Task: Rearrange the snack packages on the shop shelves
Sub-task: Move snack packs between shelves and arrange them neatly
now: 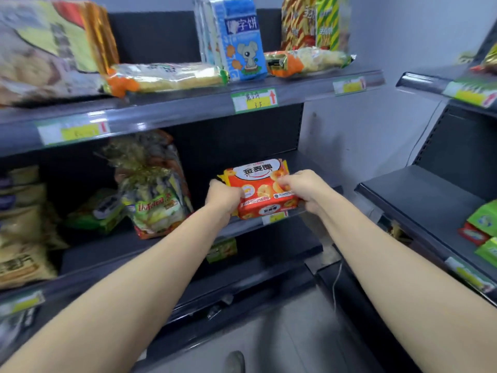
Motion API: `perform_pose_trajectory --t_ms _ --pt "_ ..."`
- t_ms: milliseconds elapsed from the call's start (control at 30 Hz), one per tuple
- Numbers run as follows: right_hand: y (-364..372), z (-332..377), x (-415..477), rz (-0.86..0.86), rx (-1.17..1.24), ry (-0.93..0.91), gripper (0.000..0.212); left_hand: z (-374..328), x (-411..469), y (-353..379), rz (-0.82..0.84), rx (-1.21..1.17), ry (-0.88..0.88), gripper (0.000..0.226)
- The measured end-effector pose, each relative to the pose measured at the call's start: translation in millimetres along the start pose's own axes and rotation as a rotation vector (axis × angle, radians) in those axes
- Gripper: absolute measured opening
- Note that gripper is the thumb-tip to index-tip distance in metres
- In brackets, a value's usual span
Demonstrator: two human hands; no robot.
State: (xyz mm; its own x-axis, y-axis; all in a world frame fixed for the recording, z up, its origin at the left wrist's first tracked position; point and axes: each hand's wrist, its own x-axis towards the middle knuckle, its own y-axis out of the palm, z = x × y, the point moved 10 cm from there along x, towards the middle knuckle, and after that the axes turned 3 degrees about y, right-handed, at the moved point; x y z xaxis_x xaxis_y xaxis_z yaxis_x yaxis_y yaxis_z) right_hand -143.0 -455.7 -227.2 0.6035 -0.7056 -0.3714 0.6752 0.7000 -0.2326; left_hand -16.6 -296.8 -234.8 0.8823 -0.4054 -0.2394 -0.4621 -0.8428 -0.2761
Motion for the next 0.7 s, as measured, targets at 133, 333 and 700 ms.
perform_pose_trajectory --t_ms 133,333,700 --pt "21.2 24.7 -48.9 0.02 -0.006 -0.106 0.007 -8.8 -38.7 -44.1 -0.083 -0.057 0.023 0.045" --pt "58.4 69.5 -106.7 0.043 0.033 -0.279 0.012 -26.7 -77.4 -115.2 -0.235 -0.066 0.129 0.052" --pt "219.1 186.4 -199.7 0.192 0.089 -0.594 0.017 -58.1 -133.0 -332.5 -0.576 -0.207 0.433 0.038"
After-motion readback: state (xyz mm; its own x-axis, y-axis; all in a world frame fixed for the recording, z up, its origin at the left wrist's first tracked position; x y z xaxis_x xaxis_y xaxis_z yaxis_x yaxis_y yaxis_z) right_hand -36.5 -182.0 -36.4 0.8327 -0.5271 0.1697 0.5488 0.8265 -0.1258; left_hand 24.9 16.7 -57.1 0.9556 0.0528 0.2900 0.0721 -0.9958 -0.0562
